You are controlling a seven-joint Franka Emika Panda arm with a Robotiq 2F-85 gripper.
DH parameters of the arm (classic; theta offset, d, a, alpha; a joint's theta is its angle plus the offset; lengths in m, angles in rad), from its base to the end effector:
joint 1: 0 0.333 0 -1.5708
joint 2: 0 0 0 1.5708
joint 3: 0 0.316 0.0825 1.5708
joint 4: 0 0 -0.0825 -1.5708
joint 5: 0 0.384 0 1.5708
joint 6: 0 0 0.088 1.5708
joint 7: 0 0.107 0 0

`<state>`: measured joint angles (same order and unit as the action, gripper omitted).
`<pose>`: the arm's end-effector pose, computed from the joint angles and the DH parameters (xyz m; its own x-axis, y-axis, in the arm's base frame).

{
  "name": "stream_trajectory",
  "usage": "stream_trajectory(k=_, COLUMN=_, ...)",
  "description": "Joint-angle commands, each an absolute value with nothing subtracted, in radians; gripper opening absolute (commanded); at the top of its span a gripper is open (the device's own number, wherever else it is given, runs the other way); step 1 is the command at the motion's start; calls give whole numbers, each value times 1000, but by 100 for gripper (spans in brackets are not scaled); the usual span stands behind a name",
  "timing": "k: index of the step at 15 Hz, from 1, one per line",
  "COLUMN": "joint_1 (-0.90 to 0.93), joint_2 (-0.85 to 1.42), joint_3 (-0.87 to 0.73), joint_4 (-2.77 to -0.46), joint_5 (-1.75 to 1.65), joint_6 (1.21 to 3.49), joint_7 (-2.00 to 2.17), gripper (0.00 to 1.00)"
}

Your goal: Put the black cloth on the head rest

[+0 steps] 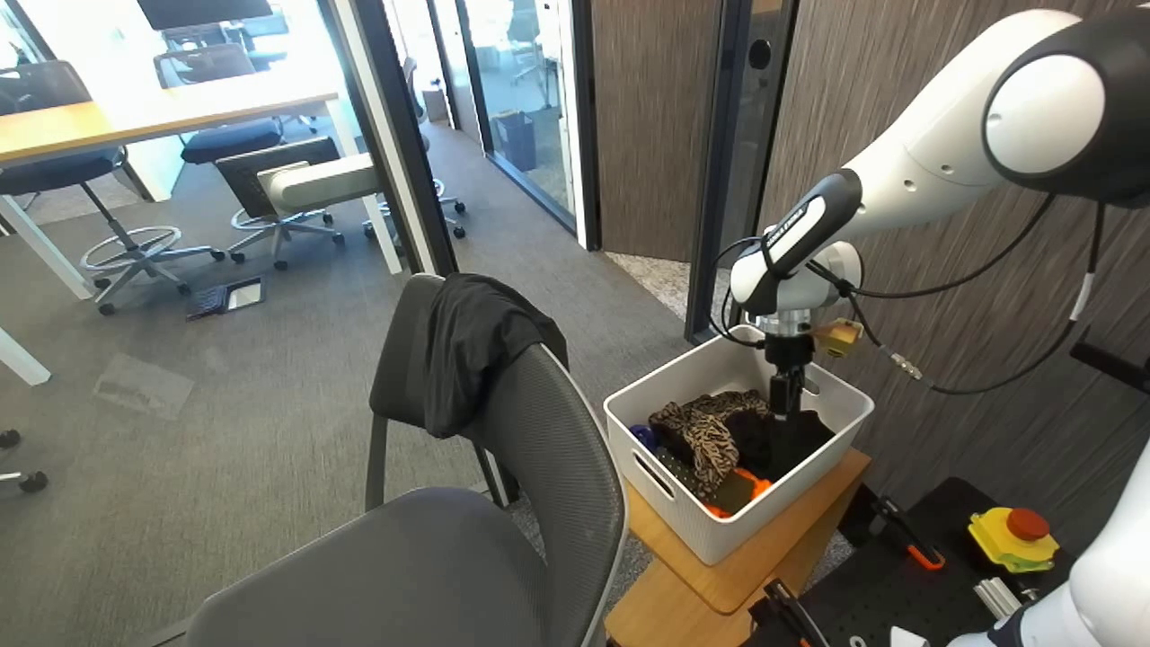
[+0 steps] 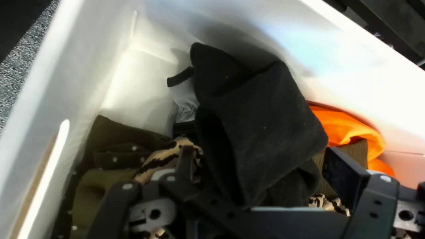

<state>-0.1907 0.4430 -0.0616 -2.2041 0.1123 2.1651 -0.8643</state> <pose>0.4786 -0.1208 0.1491 0.8015 0.5285 -0.2799 0.4181 -0.8298 -0.3695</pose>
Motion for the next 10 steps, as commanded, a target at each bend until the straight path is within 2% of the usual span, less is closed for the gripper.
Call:
stream_trajectory(k=1, joint_1=-222, joint_2=496, joint_3=-32, joint_4=-2156, joint_5=105, joint_6=2142, joint_7=-902, gripper=100)
stream_trajectory(k=2, joint_1=-225, joint_2=501, joint_3=-30, joint_4=-2154, joint_5=103, joint_6=2142, joint_7=-905, gripper=100)
stream_trajectory(k=3, joint_1=-229, joint_2=501, joint_3=-28, joint_4=-2155, joint_5=105, joint_6=2143, joint_7=-910, gripper=75)
stream_trajectory(k=4, joint_1=-232, joint_2=501, joint_3=-25, joint_4=-2155, joint_5=107, joint_6=2145, joint_7=-915, gripper=75)
stream_trajectory(k=5, joint_1=-234, joint_2=499, joint_3=-26, joint_4=-2155, joint_5=107, joint_6=2142, joint_7=-914, gripper=68)
stream_trajectory(k=6, joint_1=-236, joint_2=497, joint_3=-26, joint_4=-2154, joint_5=107, joint_6=2140, joint_7=-916, gripper=58)
stream_trajectory(k=10, joint_1=-239, joint_2=491, joint_3=-27, joint_4=-2150, joint_5=105, joint_6=2129, joint_7=-911, gripper=28)
